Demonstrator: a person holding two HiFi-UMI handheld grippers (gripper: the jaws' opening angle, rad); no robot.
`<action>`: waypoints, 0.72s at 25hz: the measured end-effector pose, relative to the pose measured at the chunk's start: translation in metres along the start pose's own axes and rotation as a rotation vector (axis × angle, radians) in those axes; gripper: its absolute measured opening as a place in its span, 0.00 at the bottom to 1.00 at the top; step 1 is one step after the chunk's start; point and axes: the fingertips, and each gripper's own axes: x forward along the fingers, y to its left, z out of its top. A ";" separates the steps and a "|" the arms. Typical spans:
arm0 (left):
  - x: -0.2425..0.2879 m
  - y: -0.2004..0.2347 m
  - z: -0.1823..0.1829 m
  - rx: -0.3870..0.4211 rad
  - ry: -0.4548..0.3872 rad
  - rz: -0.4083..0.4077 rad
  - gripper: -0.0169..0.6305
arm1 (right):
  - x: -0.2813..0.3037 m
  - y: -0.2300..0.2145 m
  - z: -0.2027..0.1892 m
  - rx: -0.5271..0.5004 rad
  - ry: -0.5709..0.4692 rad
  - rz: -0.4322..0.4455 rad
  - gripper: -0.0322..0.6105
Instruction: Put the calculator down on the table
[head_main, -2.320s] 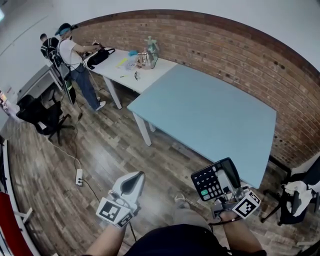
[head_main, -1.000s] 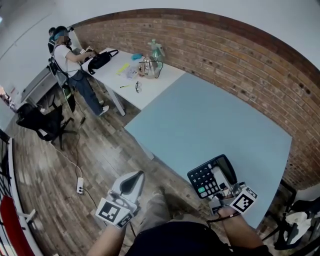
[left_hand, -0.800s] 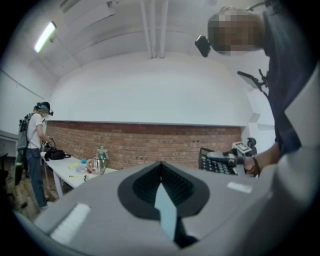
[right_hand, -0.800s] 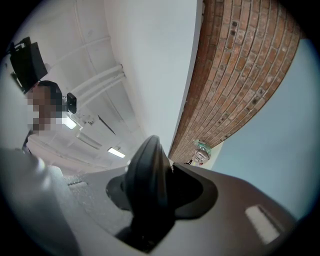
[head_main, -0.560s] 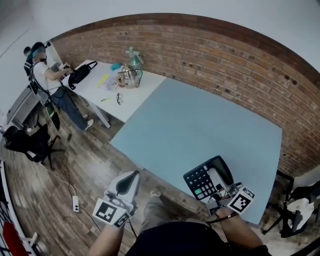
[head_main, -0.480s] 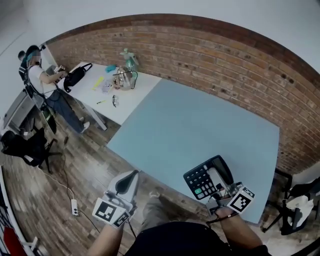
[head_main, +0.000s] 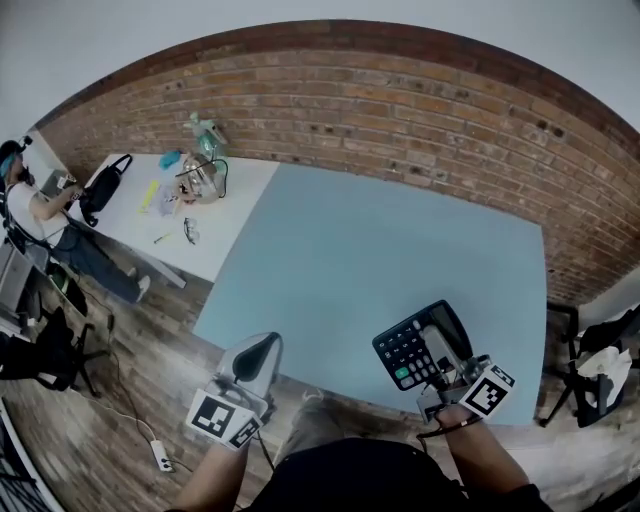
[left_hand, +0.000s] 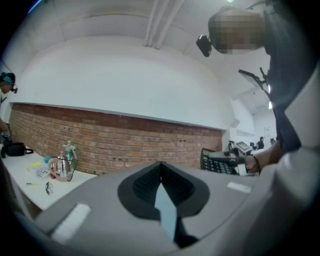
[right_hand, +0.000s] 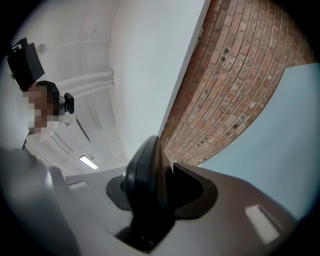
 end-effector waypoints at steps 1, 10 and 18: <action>0.006 0.006 0.000 0.000 0.003 -0.017 0.00 | 0.005 -0.003 -0.001 -0.002 -0.007 -0.013 0.26; 0.056 0.067 -0.003 -0.027 0.034 -0.172 0.00 | 0.050 -0.014 -0.007 -0.016 -0.074 -0.135 0.26; 0.092 0.103 -0.004 -0.023 0.047 -0.318 0.00 | 0.083 -0.013 -0.007 -0.039 -0.153 -0.240 0.26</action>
